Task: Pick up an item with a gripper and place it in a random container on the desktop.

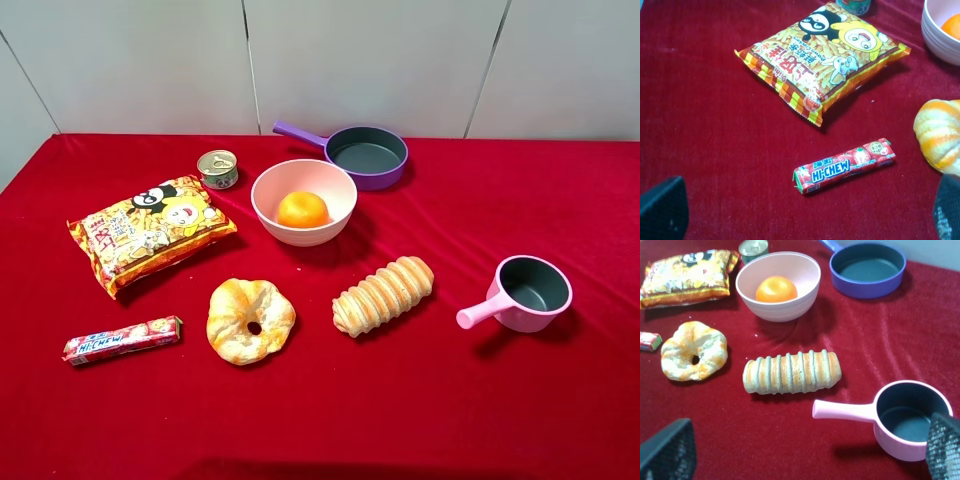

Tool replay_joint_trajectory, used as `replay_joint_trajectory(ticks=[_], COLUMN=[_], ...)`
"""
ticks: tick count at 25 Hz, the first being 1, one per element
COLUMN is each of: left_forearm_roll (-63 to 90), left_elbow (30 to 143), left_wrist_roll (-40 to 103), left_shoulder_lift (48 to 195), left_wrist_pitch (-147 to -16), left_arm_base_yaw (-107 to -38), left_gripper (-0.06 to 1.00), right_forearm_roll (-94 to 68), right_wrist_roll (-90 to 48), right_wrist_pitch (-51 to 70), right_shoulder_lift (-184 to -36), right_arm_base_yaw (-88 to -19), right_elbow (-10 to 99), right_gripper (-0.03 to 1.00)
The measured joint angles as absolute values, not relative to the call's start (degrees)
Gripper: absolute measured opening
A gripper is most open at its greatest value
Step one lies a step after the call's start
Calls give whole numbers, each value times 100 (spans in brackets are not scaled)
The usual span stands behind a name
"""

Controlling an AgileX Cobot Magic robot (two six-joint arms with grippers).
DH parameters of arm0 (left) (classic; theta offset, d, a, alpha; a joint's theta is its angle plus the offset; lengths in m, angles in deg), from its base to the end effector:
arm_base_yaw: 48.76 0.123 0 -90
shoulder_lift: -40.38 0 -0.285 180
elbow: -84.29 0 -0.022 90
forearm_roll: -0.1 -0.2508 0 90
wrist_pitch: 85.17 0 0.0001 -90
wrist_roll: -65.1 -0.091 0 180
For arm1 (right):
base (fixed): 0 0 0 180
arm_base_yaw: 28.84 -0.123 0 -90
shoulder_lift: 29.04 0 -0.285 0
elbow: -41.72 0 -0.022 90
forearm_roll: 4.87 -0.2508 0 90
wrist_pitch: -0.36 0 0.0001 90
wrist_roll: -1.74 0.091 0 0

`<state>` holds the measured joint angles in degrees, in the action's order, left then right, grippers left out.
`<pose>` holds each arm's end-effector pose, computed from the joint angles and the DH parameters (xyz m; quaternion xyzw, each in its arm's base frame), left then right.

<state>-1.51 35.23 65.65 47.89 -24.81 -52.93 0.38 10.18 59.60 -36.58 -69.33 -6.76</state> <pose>-0.0041 0.0025 0.2755 0.0265 0.8518 -0.0075 0.5231 0.0010 -0.0086 0.2802 -0.2317 0.8113 0.1798 0.5058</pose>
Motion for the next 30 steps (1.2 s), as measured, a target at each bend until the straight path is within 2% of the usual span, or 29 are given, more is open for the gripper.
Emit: replay_joint_trajectory(ticks=[4,8,20,30], left_forearm_roll=[-151,-151,-151,-151], left_elbow=[3523,3523,3523,3523], left_wrist_roll=[6565,6565,6565,6565], left_shoulder_lift=[4789,4789,4789,4789], left_wrist_pitch=[-2481,-2481,-2481,-2481], left_arm_base_yaw=[-5293,-5293,-5293,-5293], left_gripper=[97,97,97,97], right_forearm_roll=[49,49,-170,-182], right_wrist_roll=[1018,1001,671,652], right_wrist_pitch=[5960,5960,5960,5960], right_shoulder_lift=[-3653,-3646,-3644,-3639], right_arm_base_yaw=[-6708,-6152,-3722,-2205], right_elbow=[-676,-676,-687,-687], right_gripper=[69,69,69,69])
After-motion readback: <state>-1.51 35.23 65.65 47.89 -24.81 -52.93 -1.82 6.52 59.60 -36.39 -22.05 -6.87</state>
